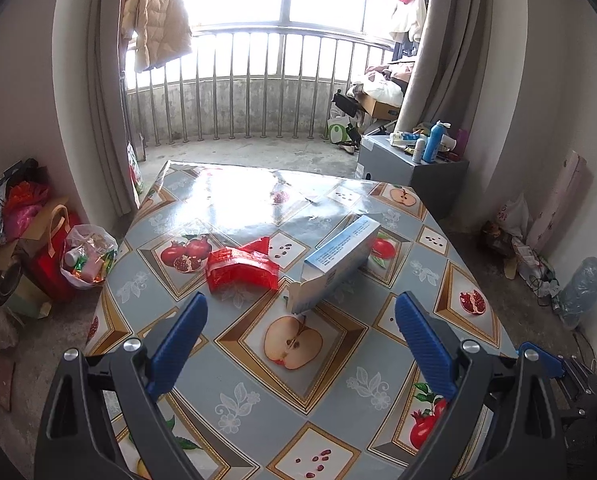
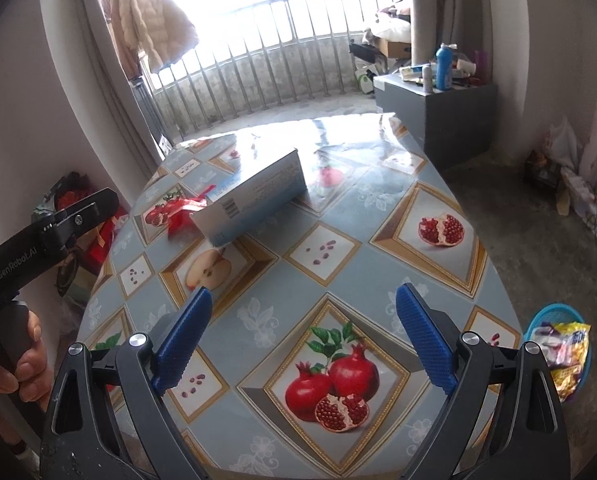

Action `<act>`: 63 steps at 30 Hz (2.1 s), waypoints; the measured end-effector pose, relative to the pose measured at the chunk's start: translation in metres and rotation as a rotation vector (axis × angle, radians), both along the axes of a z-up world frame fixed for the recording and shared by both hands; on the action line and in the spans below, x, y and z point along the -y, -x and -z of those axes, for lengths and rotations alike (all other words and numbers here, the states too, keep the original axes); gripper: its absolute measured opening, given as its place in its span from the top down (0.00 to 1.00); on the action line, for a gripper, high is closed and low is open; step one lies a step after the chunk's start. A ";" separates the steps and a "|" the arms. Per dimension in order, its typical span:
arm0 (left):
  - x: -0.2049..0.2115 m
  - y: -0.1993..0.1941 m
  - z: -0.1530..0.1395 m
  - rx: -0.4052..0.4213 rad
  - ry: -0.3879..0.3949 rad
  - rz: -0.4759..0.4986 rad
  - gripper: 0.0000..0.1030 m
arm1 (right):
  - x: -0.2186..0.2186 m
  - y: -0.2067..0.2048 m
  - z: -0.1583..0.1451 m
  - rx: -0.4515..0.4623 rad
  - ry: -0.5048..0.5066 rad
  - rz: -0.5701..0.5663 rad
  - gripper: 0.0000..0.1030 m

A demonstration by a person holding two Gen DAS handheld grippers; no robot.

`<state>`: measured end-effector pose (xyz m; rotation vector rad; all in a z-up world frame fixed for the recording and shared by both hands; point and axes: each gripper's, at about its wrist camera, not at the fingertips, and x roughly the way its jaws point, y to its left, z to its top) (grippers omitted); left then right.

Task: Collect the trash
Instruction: 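Turn both open tools back toward the red bag and blue box, then close the left tool on the red snack bag while the right grips the blue box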

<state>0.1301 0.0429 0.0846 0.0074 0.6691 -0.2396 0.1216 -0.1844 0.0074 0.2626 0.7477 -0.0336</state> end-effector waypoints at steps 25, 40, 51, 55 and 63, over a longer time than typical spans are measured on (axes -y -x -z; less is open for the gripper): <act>-0.084 -0.069 0.034 -0.024 0.190 -0.018 0.32 | 0.044 -0.085 0.015 -0.046 -0.382 -0.045 0.29; -0.063 -0.197 0.105 -0.237 0.100 -0.085 0.56 | 0.017 -0.213 0.050 -0.268 -0.532 0.061 0.25; -0.037 -0.218 0.140 -0.261 -0.092 -0.058 0.57 | 0.006 -0.226 0.066 -0.310 -0.555 0.009 0.43; -0.030 -0.210 0.141 -0.236 -0.143 -0.017 0.67 | 0.012 -0.221 0.062 -0.308 -0.565 -0.031 0.55; 0.000 -0.171 0.141 -0.215 -0.174 0.118 0.69 | 0.029 -0.203 0.059 -0.315 -0.573 -0.102 0.68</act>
